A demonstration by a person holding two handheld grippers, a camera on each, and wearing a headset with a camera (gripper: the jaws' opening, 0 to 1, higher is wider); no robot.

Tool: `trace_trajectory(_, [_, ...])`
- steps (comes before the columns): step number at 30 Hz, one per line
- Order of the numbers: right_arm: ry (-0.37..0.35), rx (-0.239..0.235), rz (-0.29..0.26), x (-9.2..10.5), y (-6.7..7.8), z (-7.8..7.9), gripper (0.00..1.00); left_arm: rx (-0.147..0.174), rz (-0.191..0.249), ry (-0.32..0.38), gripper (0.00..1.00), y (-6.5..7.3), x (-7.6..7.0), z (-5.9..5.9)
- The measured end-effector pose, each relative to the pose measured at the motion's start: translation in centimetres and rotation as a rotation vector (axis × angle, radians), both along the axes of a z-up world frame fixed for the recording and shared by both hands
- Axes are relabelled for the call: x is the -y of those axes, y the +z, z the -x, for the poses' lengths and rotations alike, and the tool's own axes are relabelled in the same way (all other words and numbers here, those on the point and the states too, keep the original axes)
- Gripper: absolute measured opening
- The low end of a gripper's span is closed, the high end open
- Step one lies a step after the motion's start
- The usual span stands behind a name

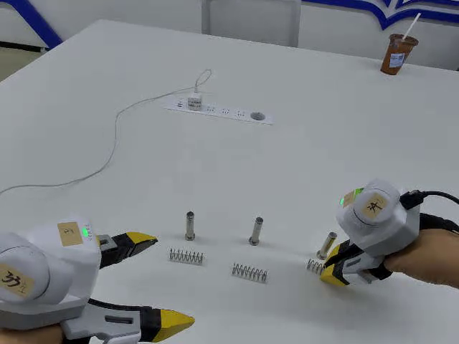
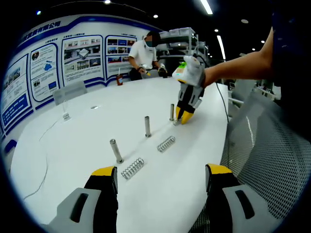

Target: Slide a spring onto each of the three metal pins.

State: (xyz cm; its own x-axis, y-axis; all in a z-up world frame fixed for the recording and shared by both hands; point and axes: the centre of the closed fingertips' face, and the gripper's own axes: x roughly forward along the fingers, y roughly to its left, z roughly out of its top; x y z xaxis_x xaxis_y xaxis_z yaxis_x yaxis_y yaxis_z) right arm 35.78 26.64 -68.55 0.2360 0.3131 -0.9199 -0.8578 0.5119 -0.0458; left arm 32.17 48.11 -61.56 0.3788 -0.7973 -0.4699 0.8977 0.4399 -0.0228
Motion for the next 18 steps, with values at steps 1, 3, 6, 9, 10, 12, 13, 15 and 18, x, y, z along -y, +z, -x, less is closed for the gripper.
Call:
trace_trajectory(1, [0.006,0.002,0.002,-0.1,0.2,0.1,0.12,0.001,-0.001,-0.006,0.75,0.0,0.1,0.1])
trace_trajectory(3, [0.012,0.002,-0.003,-0.4,0.6,0.4,0.12,0.000,0.003,-0.015,0.74,0.1,0.3,0.2])
trace_trajectory(6, [0.038,0.010,0.008,-0.8,1.3,0.8,0.12,0.003,0.007,-0.036,0.73,0.5,0.9,0.3])
trace_trajectory(9, [0.059,0.015,0.008,-1.3,2.0,1.0,0.12,0.003,0.017,-0.059,0.71,0.9,1.5,0.3])
trace_trajectory(10, [0.067,0.018,0.009,-1.5,2.2,1.0,0.12,0.005,0.020,-0.064,0.70,1.0,1.7,0.2])
trace_trajectory(12, [0.086,0.014,0.007,-2.0,2.6,1.3,0.12,0.011,0.021,-0.081,0.69,1.2,2.1,0.2])
trace_trajectory(13, [0.093,0.018,0.001,-2.3,2.8,1.3,0.12,0.013,0.020,-0.088,0.68,1.3,2.3,0.2])
trace_trajectory(15, [0.102,0.018,-0.018,-3.1,3.4,1.5,0.12,0.018,0.018,-0.101,0.67,1.2,2.6,0.0])
trace_trajectory(18, [0.126,0.024,-0.026,-4.1,3.9,1.6,0.12,0.019,0.011,-0.118,0.65,1.0,3.1,-0.2])
